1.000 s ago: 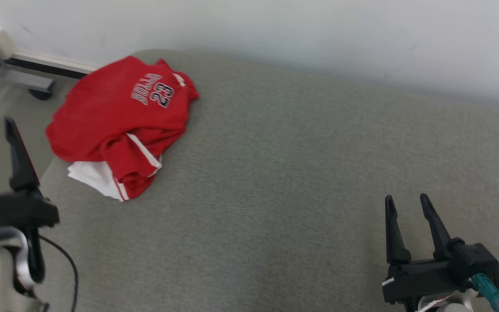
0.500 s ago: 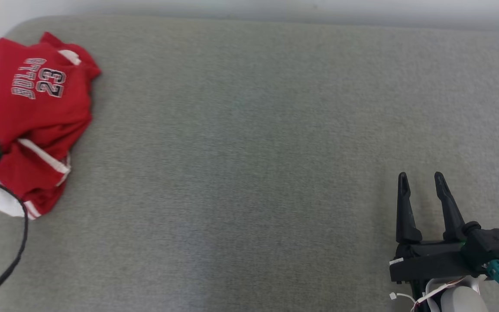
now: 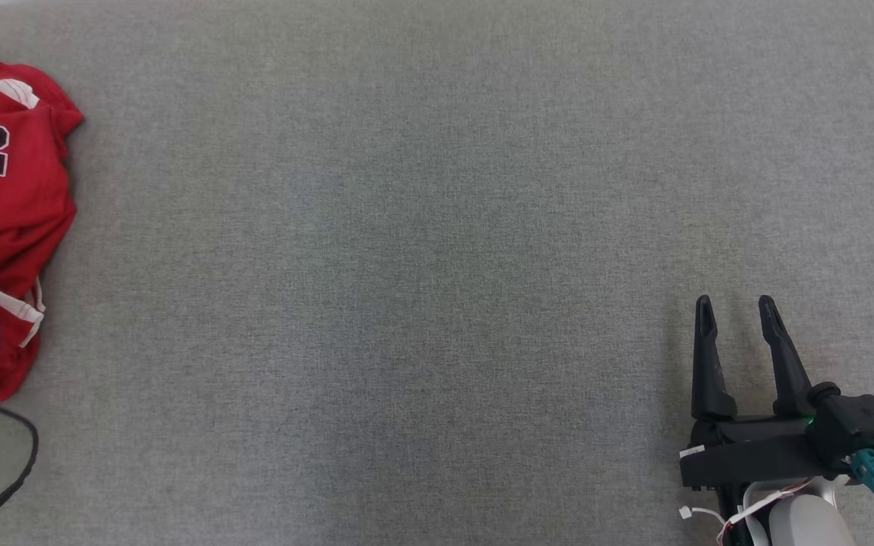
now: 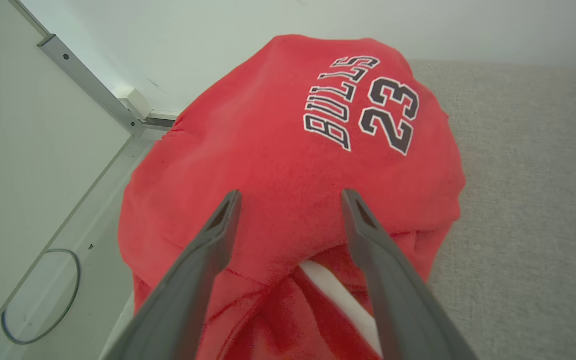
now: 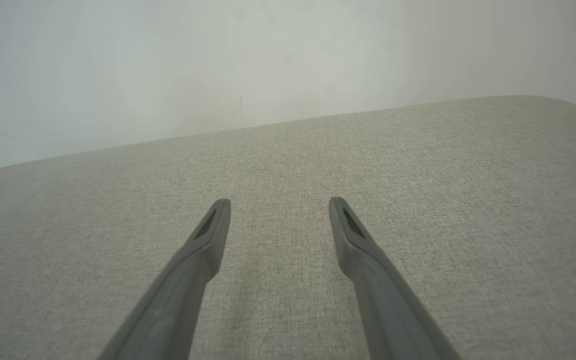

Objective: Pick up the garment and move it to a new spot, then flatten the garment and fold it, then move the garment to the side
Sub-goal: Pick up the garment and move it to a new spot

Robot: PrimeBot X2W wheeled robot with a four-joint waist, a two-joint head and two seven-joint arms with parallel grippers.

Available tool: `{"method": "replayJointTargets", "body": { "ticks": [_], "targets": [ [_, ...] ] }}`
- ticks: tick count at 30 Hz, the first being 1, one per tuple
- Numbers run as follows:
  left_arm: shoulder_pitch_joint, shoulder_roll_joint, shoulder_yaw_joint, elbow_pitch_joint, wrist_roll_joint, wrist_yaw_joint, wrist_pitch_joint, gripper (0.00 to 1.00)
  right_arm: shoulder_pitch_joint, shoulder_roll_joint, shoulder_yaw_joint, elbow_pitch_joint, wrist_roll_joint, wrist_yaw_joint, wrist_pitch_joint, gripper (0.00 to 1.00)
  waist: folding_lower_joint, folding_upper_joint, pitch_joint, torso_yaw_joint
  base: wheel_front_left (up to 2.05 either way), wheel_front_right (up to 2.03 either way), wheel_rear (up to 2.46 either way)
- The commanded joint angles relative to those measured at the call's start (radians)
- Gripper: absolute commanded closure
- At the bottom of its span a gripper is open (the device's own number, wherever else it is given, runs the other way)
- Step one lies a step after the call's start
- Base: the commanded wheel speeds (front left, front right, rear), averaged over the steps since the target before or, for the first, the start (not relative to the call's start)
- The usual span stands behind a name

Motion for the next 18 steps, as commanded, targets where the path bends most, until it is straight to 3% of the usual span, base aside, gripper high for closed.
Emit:
{"method": "replayJointTargets", "body": {
  "ticks": [1, 6, 13, 14, 15, 16, 18],
  "targets": [
    [0.013, 0.007, 0.002, 0.024, -0.011, 0.006, 0.016, 0.0, -0.004, 0.004, 0.004, 0.0, 0.001, -0.002, -0.006, 0.0, -0.0002, -0.0002, -0.005, 0.002, 0.0, 0.0, 0.0],
    [0.011, 0.005, -0.006, 0.106, -0.019, 0.021, 0.114, 0.0, -0.005, 0.004, 0.01, 0.001, 0.003, -0.002, -0.006, 0.0, -0.0002, -0.0002, -0.012, -0.002, 0.0, 0.0, 0.0],
    [0.002, 0.005, -0.01, 0.151, -0.029, 0.021, 0.102, 0.0, 0.001, -0.002, 0.016, -0.005, 0.012, -0.002, -0.006, 0.0, -0.0002, -0.0002, -0.01, -0.014, 0.0, 0.0, 0.0],
    [0.0, 0.008, -0.015, 0.155, -0.02, 0.023, 0.093, 0.51, 0.001, -0.003, 0.015, -0.007, 0.012, -0.002, -0.006, 0.0, -0.0002, -0.0002, -0.009, -0.014, 0.0, 0.0, 0.0],
    [-0.008, 0.013, -0.017, 0.151, -0.013, 0.029, 0.067, 0.9, 0.001, -0.004, 0.014, -0.009, 0.011, -0.002, -0.006, 0.0, -0.0002, -0.0002, -0.009, -0.013, 0.0, 0.0, 0.0],
    [-0.015, 0.016, -0.018, 0.148, -0.008, 0.033, 0.044, 1.0, 0.003, -0.003, 0.012, -0.011, 0.01, -0.002, -0.006, 0.0, -0.0002, -0.0002, -0.01, -0.011, 0.0, 0.0, 0.0],
    [-0.023, 0.014, -0.026, 0.143, 0.005, 0.04, -0.001, 1.0, 0.009, -0.003, 0.008, -0.012, 0.007, -0.002, -0.006, 0.0, -0.0002, -0.0002, -0.017, -0.003, 0.0, 0.0, 0.0]
  ]
}}
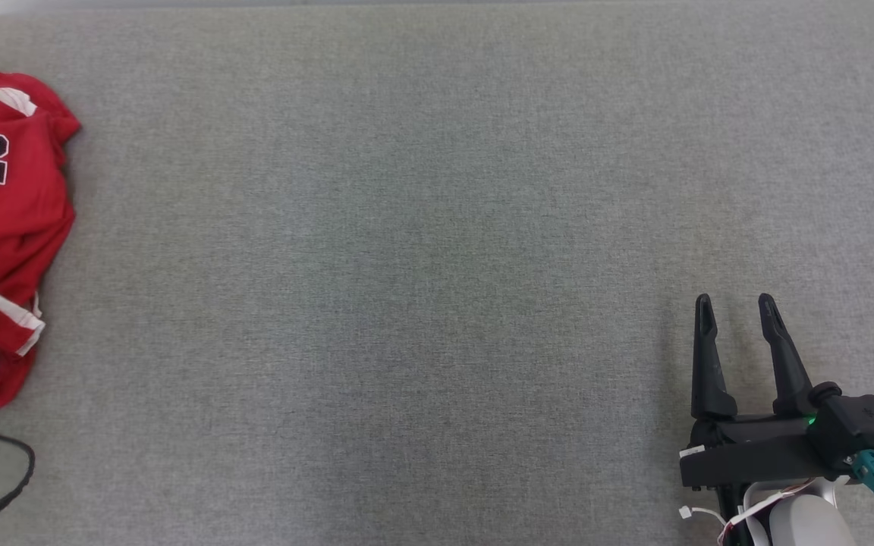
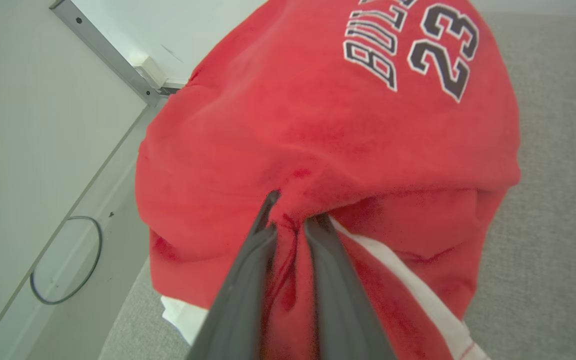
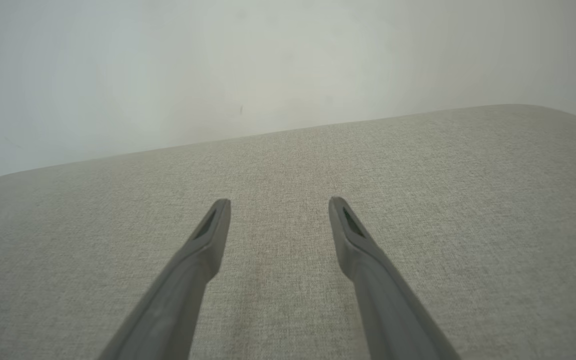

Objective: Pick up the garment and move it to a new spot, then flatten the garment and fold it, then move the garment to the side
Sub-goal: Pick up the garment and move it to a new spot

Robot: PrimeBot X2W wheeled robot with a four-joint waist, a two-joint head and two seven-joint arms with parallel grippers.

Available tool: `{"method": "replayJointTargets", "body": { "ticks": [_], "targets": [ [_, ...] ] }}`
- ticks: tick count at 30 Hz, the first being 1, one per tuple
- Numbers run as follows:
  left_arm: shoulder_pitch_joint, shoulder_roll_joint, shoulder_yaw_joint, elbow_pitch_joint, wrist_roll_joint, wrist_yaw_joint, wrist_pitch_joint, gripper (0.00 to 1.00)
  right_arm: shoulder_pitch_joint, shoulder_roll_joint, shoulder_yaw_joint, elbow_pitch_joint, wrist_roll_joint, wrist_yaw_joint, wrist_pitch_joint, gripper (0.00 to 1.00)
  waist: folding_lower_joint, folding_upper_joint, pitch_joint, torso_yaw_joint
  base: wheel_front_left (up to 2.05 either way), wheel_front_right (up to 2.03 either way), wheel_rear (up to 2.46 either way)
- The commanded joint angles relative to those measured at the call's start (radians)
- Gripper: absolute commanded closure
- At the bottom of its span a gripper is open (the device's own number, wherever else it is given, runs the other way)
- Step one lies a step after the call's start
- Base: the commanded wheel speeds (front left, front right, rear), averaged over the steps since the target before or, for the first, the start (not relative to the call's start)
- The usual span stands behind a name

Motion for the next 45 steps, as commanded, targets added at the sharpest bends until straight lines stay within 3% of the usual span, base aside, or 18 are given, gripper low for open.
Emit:
{"method": "replayJointTargets", "body": {
  "ticks": [1, 12, 14, 22, 33, 40, 45],
  "targets": [
    [-0.017, 0.005, -0.005, -0.012, 0.018, 0.008, -0.045, 1.0, 0.009, 0.0, 0.001, -0.001, 0.0, -0.002, -0.005, 0.0, 0.0, -0.0001, -0.01, 0.011, 0.0, 0.0, 0.0],
    [-0.105, 0.031, -0.04, -0.158, 0.062, 0.004, -0.207, 1.0, 0.03, 0.003, 0.013, 0.02, 0.014, -0.002, -0.005, 0.0, 0.0, -0.0001, -0.089, 0.053, 0.0, 0.0, 0.0],
    [-0.141, 0.048, -0.047, -0.195, 0.067, -0.014, -0.222, 1.0, 0.035, 0.005, 0.016, 0.023, 0.016, -0.002, -0.005, 0.0, 0.0, -0.0001, -0.104, 0.052, 0.0, 0.0, 0.0],
    [-0.25, 0.01, -0.133, -0.42, 0.109, -0.039, -0.21, 1.0, 0.048, 0.01, 0.031, 0.044, 0.041, -0.002, -0.003, 0.0, 0.0, -0.0001, -0.173, 0.003, 0.0, 0.0, 0.0],
    [-0.328, -0.126, -0.247, -0.598, 0.081, -0.065, -0.131, 1.0, 0.065, 0.01, 0.055, 0.072, 0.102, -0.002, -0.003, 0.0, 0.0, -0.0001, -0.212, -0.18, 0.0, 0.0, 0.0],
    [-0.271, -0.229, -0.317, -0.555, 0.054, -0.068, -0.143, 1.0, 0.073, 0.011, 0.058, 0.075, 0.108, -0.002, -0.003, 0.0, 0.0, -0.0001, -0.211, -0.299, 0.0, 0.0, 0.0],
    [-0.199, -0.287, -0.333, -0.505, 0.03, -0.044, -0.181, 1.0, 0.067, 0.01, 0.061, 0.071, 0.112, -0.002, -0.003, 0.0, 0.0, -0.0001, -0.195, -0.354, 0.0, 0.0, 0.0]
  ]
}}
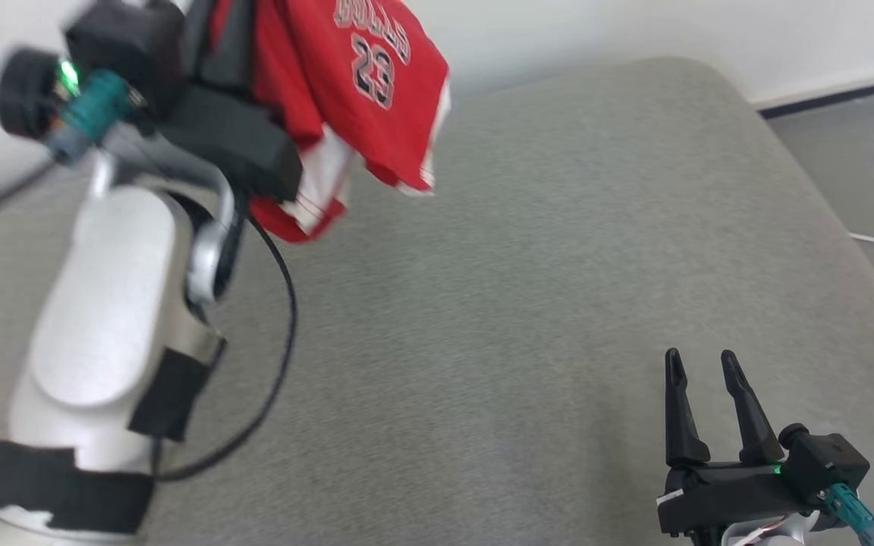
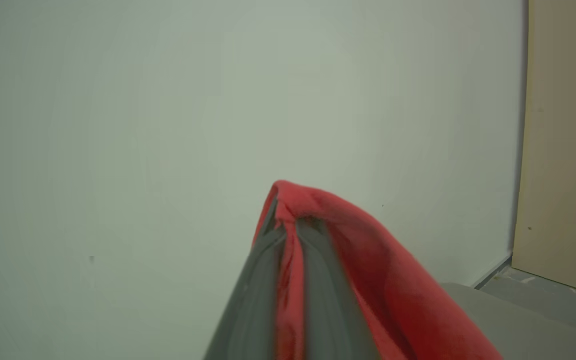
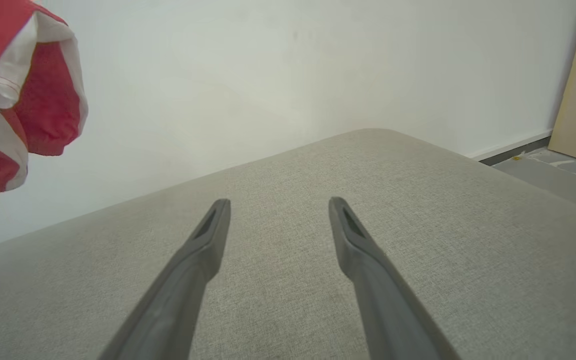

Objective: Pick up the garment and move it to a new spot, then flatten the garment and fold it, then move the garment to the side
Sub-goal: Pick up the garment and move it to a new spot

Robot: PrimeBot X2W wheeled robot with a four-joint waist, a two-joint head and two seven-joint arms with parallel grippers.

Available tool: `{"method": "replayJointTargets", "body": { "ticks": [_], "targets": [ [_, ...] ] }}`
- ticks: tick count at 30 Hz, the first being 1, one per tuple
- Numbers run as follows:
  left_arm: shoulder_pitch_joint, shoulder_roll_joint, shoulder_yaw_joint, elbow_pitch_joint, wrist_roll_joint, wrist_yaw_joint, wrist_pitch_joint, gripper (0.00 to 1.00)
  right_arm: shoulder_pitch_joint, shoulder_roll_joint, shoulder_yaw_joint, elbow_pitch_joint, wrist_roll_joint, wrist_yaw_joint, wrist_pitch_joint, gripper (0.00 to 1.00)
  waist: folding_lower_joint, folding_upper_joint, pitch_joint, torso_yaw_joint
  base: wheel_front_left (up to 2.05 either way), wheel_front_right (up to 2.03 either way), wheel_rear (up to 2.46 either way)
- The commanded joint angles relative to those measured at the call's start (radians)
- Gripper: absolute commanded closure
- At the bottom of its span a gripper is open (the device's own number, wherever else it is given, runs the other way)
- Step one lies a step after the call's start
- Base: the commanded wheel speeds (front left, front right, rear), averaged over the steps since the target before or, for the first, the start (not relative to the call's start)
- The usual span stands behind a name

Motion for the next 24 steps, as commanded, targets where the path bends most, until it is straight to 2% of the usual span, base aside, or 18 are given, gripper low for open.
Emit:
{"method": "replayJointTargets", "body": {
  "ticks": [1, 8, 19, 20, 21, 24],
  "targets": [
    [0.021, -0.002, -0.002, 0.004, -0.001, 0.004, -0.006, 1.0, 0.001, 0.004, 0.004, -0.002, 0.002, -0.002, 0.0, 0.0, 0.0001, 0.0001, 0.008, -0.059, 0.0, 0.0, 0.0],
    [0.166, -0.055, -0.037, 0.109, -0.028, 0.019, -0.052, 1.0, -0.001, 0.004, 0.007, -0.004, 0.008, -0.002, 0.0, 0.0, 0.0001, 0.0001, 0.031, -0.081, 0.0, 0.0, 0.0],
    [0.311, -0.125, -0.119, 0.366, -0.065, -0.012, -0.094, 1.0, -0.019, 0.004, 0.008, 0.004, -0.009, -0.002, 0.0, 0.0, 0.0001, 0.0001, 0.042, -0.02, 0.0, 0.0, 0.0],
    [0.311, -0.129, -0.127, 0.379, -0.064, -0.012, -0.101, 0.69, -0.019, 0.004, 0.011, 0.004, -0.011, -0.002, 0.0, 0.0, 0.0001, 0.0001, 0.04, -0.014, 0.0, 0.0, 0.0],
    [0.311, -0.134, -0.132, 0.387, -0.071, -0.015, -0.108, 0.0, -0.02, 0.004, 0.012, 0.005, -0.013, -0.002, 0.0, 0.0, 0.0001, 0.0001, 0.038, -0.007, 0.0, 0.0, 0.0],
    [0.284, -0.145, -0.15, 0.375, -0.092, -0.016, -0.149, 0.0, -0.01, 0.004, 0.006, 0.004, -0.024, -0.002, 0.0, 0.0, 0.0001, 0.0001, 0.024, 0.028, 0.0, 0.0, 0.0]
  ]
}}
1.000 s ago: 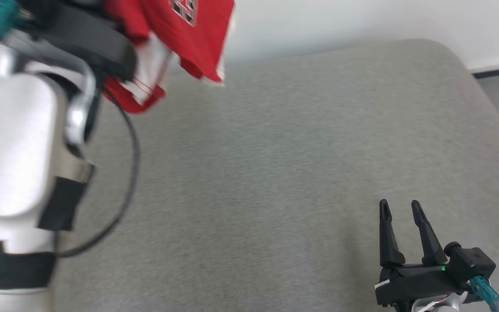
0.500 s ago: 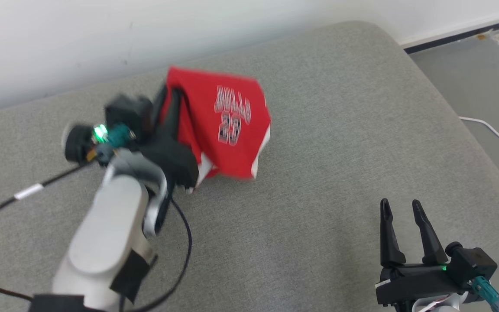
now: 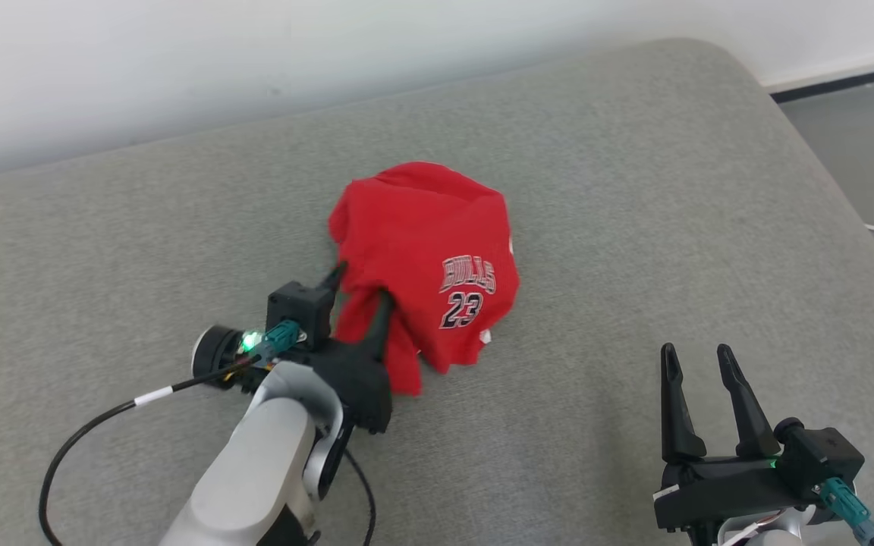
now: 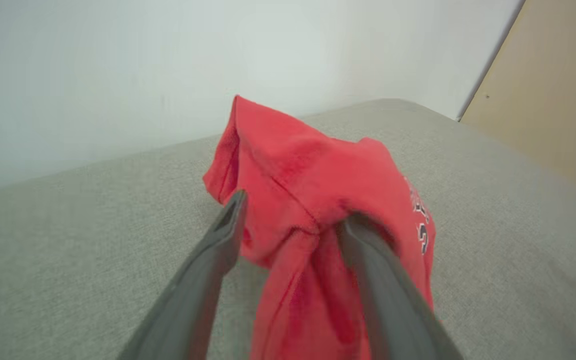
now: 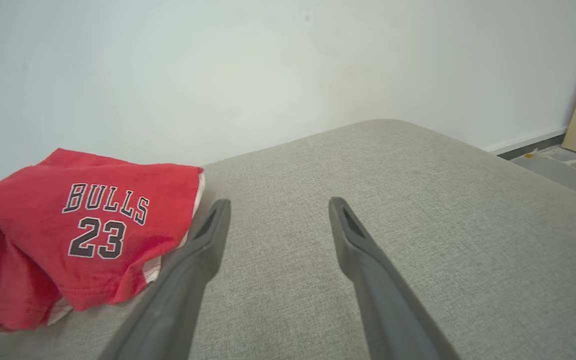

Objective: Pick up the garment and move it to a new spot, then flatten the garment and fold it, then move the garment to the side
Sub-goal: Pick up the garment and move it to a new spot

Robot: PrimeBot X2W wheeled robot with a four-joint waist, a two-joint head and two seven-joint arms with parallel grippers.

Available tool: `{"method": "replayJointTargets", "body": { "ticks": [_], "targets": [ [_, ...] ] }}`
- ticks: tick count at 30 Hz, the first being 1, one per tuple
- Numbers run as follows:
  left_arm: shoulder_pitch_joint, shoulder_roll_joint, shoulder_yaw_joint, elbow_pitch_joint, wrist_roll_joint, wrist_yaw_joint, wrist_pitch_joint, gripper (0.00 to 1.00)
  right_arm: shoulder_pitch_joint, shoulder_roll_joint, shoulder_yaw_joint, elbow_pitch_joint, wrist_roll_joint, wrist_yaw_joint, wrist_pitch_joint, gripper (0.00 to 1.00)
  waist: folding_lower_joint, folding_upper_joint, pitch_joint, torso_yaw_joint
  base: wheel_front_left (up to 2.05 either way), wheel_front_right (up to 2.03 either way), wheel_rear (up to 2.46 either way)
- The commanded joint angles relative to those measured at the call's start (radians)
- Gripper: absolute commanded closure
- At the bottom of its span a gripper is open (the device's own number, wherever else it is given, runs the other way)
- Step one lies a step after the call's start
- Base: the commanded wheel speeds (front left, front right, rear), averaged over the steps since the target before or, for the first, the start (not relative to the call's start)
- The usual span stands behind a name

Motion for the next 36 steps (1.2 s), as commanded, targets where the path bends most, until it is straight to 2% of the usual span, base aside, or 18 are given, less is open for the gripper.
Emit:
{"method": "replayJointTargets", "body": {
  "ticks": [1, 7, 14, 20, 28, 31, 36],
  "targets": [
    [-0.021, -0.005, -0.009, -0.02, -0.011, 0.005, -0.017, 0.0, 0.009, 0.004, -0.002, -0.001, -0.014, -0.002, 0.0, 0.0, -0.0001, -0.0001, -0.017, 0.034, 0.0, 0.0, 0.0],
    [-0.015, -0.006, -0.027, -0.139, -0.021, 0.022, -0.039, 0.0, 0.027, 0.004, -0.014, -0.006, -0.027, -0.002, 0.0, 0.0, -0.0001, -0.0001, -0.041, 0.095, 0.0, 0.0, 0.0],
    [0.072, 0.053, -0.036, -0.218, -0.029, 0.037, 0.029, 0.0, 0.045, 0.004, -0.019, -0.012, -0.039, -0.003, 0.0, 0.0, -0.0001, -0.0001, -0.075, 0.16, 0.0, 0.0, 0.0],
    [0.154, 0.091, -0.014, -0.279, -0.044, 0.061, 0.001, 0.0, 0.063, 0.004, -0.023, -0.009, -0.044, -0.003, 0.0, 0.0, -0.0001, -0.0001, -0.101, 0.199, 0.0, 0.0, 0.0],
    [0.267, 0.17, 0.041, -0.388, -0.028, 0.102, -0.084, 0.0, 0.089, 0.004, -0.034, -0.021, -0.062, -0.003, 0.0, 0.0, -0.0001, -0.0001, -0.142, 0.259, 0.0, 0.0, 0.0],
    [0.314, 0.206, 0.068, -0.432, 0.001, 0.124, -0.1, 0.0, 0.096, 0.004, -0.033, -0.023, -0.063, -0.003, 0.0, 0.0, -0.0001, -0.0001, -0.154, 0.271, 0.0, 0.0, 0.0],
    [0.403, 0.233, 0.145, -0.511, 0.0, 0.142, -0.107, 0.0, 0.105, 0.004, -0.03, -0.028, -0.058, -0.003, 0.0, 0.0, -0.0001, -0.0001, -0.164, 0.277, 0.0, 0.0, 0.0]
  ]
}}
